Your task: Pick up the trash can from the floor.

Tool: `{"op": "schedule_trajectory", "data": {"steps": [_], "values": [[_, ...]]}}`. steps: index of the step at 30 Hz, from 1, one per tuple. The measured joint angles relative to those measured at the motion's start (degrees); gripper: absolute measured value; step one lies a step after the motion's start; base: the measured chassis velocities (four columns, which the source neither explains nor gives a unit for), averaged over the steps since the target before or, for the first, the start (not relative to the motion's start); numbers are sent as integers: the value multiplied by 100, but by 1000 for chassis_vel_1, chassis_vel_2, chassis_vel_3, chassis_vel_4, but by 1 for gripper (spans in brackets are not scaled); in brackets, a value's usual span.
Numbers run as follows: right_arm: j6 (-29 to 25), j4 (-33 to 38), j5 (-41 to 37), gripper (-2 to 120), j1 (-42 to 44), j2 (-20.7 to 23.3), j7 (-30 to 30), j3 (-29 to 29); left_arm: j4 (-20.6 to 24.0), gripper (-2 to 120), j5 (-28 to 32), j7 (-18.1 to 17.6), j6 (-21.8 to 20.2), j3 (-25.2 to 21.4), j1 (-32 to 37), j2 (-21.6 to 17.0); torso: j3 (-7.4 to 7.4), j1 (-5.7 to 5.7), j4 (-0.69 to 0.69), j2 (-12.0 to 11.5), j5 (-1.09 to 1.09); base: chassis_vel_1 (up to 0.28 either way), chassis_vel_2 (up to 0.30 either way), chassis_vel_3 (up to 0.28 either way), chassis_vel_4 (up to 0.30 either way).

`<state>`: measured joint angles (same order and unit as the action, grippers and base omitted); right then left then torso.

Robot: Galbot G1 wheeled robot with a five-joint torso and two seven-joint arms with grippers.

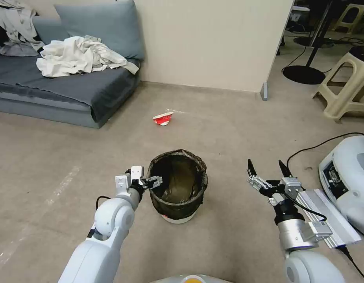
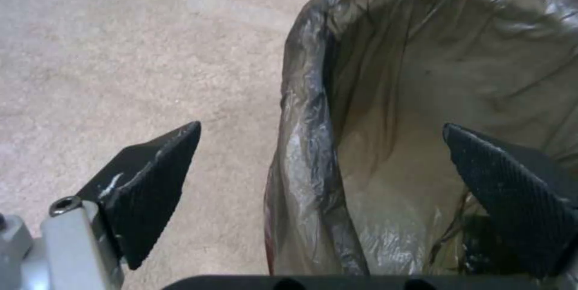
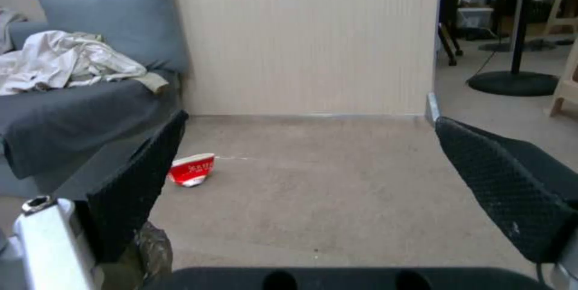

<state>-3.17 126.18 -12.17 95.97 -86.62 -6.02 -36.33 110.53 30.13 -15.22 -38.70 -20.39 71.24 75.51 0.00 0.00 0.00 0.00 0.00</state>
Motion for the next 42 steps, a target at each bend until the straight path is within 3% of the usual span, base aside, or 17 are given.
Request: {"op": "schedule_trajectory", "data": {"steps": [10, 29, 35, 42], "values": [[0, -18, -4, 100, -11, -4, 8, -6, -119, 100, 376, -490, -333, 150, -176, -23, 0, 0, 0, 0, 0, 0, 0, 0, 0], [0, -22, -5, 100, -9, -2, 25, -8, -270, 99, 493, -712, -342, 247, -191, -101, -1, 0, 0, 0, 0, 0, 0, 0, 0], [0, -33, -6, 100, -9, 6, 48, -10, -316, 93, 507, -792, -339, 280, -193, -94, -1, 0, 0, 0, 0, 0, 0, 0, 0], [-2, -36, -7, 100, -10, 9, 54, -12, -354, 73, 524, -835, -331, 292, -183, -98, -1, 0, 0, 0, 1, 0, 0, 0, 0]]}}
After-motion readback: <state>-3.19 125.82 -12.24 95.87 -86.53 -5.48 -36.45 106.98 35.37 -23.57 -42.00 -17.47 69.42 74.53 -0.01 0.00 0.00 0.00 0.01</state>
